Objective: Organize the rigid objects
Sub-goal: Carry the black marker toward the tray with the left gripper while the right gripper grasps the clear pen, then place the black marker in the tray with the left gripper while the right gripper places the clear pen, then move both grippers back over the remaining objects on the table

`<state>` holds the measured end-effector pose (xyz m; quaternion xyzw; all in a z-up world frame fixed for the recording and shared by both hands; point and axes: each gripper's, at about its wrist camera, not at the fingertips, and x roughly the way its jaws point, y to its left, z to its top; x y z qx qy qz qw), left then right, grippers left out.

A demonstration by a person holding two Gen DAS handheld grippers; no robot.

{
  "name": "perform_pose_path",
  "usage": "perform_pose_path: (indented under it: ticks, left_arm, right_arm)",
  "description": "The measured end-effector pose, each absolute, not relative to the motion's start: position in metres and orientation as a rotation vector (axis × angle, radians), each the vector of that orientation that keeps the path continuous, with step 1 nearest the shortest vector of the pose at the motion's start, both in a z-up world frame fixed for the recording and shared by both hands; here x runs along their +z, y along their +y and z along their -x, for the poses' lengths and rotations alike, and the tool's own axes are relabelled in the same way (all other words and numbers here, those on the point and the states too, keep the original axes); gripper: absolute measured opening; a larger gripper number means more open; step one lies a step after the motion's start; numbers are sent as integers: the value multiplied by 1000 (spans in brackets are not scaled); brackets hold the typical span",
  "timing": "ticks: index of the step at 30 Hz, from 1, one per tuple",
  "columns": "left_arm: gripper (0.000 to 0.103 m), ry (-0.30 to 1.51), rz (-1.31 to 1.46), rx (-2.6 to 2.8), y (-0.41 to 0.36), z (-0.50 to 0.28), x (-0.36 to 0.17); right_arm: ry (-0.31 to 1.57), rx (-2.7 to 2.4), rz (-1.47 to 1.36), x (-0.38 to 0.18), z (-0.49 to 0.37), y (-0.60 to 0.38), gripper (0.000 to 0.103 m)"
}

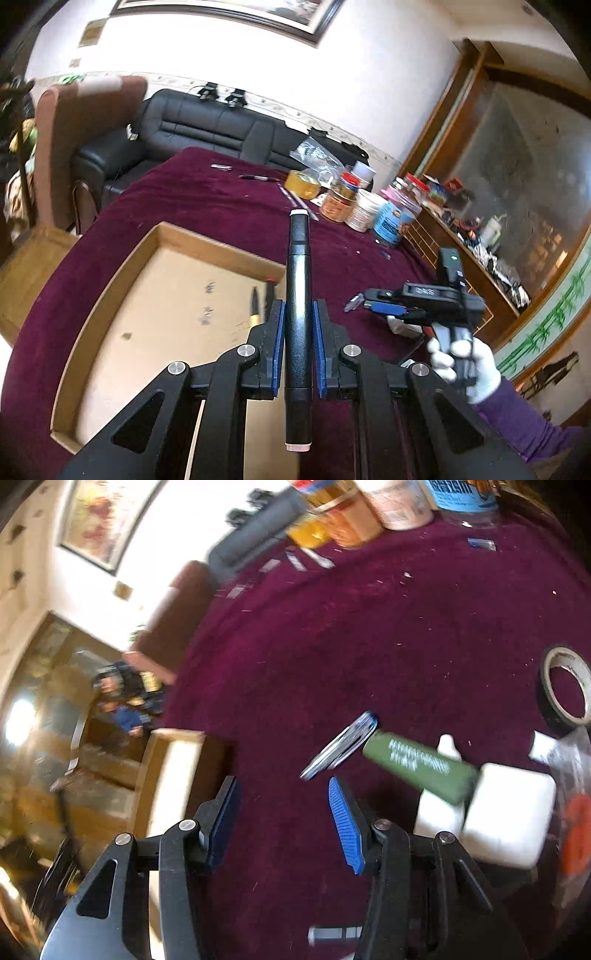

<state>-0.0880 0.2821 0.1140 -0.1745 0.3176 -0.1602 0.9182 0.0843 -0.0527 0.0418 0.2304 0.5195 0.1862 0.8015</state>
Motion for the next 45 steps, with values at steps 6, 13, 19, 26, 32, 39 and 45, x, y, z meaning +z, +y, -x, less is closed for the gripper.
perform_pose_path:
  ticks: [6, 13, 19, 26, 32, 39, 45]
  left_arm:
    - [11, 687, 420, -299, 315, 87, 90]
    - [11, 713, 462, -298, 332, 88, 74]
    - [11, 758, 456, -316, 330, 72, 68]
    - [11, 936, 474, -335, 317, 2, 39]
    - [11, 1002, 479, -287, 316, -41, 16]
    - [34, 974, 527, -272, 323, -47, 9]
    - [54, 949, 609, -224, 332, -36, 3]
  right_arm:
    - [1111, 143, -308, 35, -110, -19, 44]
    - [1069, 62, -209, 36, -98, -24, 8]
    - [1029, 174, -406, 61, -88, -37, 9]
    - [1108, 479, -452, 75, -73, 53, 9]
    - [1200, 546, -405, 52, -81, 127, 9]
    - [1221, 472, -306, 42, -76, 153, 11]
    - [1152, 468, -232, 60, -60, 146, 15]
